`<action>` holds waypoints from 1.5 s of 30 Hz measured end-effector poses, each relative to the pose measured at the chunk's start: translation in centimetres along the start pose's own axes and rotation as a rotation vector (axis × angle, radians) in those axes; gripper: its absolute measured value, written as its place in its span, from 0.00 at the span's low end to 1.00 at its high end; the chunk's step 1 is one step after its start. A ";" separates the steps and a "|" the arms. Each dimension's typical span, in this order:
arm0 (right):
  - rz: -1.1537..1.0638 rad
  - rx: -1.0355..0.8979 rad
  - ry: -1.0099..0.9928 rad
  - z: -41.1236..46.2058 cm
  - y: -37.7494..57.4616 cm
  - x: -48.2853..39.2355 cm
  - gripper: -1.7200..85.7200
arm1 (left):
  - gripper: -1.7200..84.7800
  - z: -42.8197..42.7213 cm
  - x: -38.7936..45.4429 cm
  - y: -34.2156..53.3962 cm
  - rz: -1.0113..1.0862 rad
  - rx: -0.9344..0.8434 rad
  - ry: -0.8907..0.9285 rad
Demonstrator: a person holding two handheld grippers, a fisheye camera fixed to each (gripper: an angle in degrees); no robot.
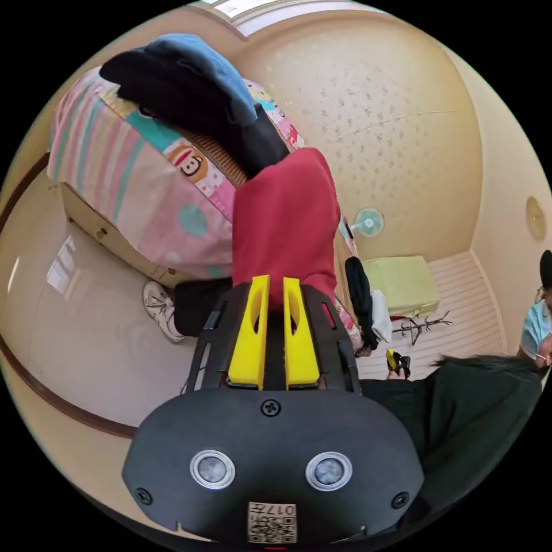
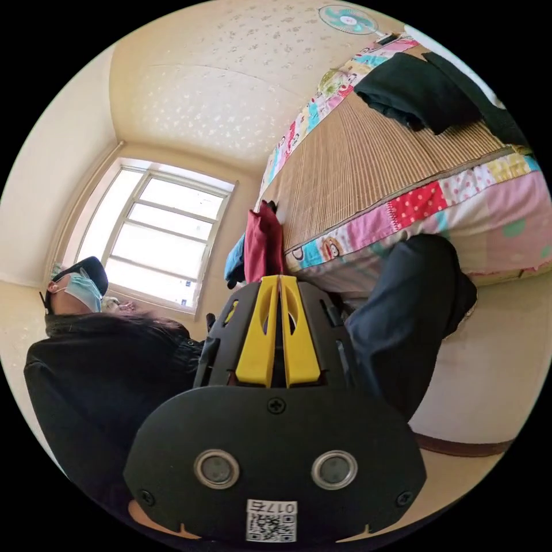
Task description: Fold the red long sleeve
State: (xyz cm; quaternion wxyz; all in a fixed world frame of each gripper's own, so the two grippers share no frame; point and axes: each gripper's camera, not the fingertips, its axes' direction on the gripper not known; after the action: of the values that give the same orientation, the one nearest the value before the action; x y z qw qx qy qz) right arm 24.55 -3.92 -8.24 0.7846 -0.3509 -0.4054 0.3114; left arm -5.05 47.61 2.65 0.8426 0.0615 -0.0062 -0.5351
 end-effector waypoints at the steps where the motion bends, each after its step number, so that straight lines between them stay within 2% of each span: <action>1: -0.025 -0.061 -0.015 2.0 -1.5 -0.4 0.03 | 0.08 -0.6 0.7 0.5 0.012 0.022 -0.015; 5: -0.129 -0.208 -0.043 7.4 -3.6 -3.1 0.03 | 0.15 1.0 9.3 0.9 0.181 0.060 -0.108; 8: -0.159 -0.275 -0.028 9.3 -2.1 -4.1 0.03 | 0.17 7.7 15.0 -0.2 0.313 -0.093 -0.056; 10: -0.159 -0.275 -0.008 9.2 -0.5 -4.3 0.03 | 0.18 13.1 16.3 -0.3 0.352 -0.225 -0.147; 12: -0.141 -0.246 0.008 8.2 1.4 -4.0 0.04 | 0.16 20.0 15.2 0.0 0.322 -0.420 -0.355; 13: -0.126 -0.217 0.013 7.3 2.8 -3.8 0.04 | 0.14 20.8 14.9 0.2 0.323 -0.433 -0.392; 14: -0.107 -0.182 0.018 6.1 4.1 -3.4 0.04 | 0.12 20.4 15.4 0.6 0.356 -0.364 -0.488; 17: -0.066 -0.087 0.039 2.8 6.9 -2.2 0.04 | 0.06 19.3 15.7 0.6 0.408 -0.463 -0.493; 19: -0.049 -0.030 0.039 0.9 7.9 -1.7 0.04 | 0.04 16.1 15.4 0.4 0.393 -0.445 -0.312; 21: -0.067 0.023 0.019 -0.7 8.4 -1.7 0.04 | 0.02 8.6 15.4 0.7 0.405 -0.288 0.038; 23: -0.130 0.071 0.022 -1.6 8.4 -2.9 0.05 | 0.02 2.2 15.8 1.4 0.456 -0.151 0.233; 27: -0.272 0.032 0.042 -0.2 7.6 -6.3 0.06 | 0.01 -10.0 16.4 4.3 0.574 0.144 0.573; 30: -0.398 -0.051 0.088 2.8 7.7 -9.6 0.09 | 0.01 -15.2 15.5 6.4 0.639 0.256 0.849; 37: -0.669 -0.167 0.077 12.0 10.9 -17.2 0.15 | 0.01 -20.3 15.5 9.1 0.733 0.187 1.262; 39: -0.722 -0.170 0.074 13.9 12.3 -19.0 0.16 | 0.01 -20.4 15.4 9.4 0.731 0.131 1.465; 42: -0.787 -0.194 0.135 17.2 15.2 -20.2 0.18 | 0.01 -19.7 15.2 9.1 0.682 0.075 1.701; 45: -0.797 -0.297 0.235 20.9 16.5 -20.0 0.19 | 0.01 -18.9 15.7 9.0 0.651 0.012 1.871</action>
State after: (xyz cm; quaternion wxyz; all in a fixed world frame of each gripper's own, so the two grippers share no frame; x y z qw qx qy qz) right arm -6.27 -3.91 -20.98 0.8253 -0.3089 -0.4575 -0.1191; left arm 11.23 39.06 -15.95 0.6134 0.4591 0.6425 -0.0132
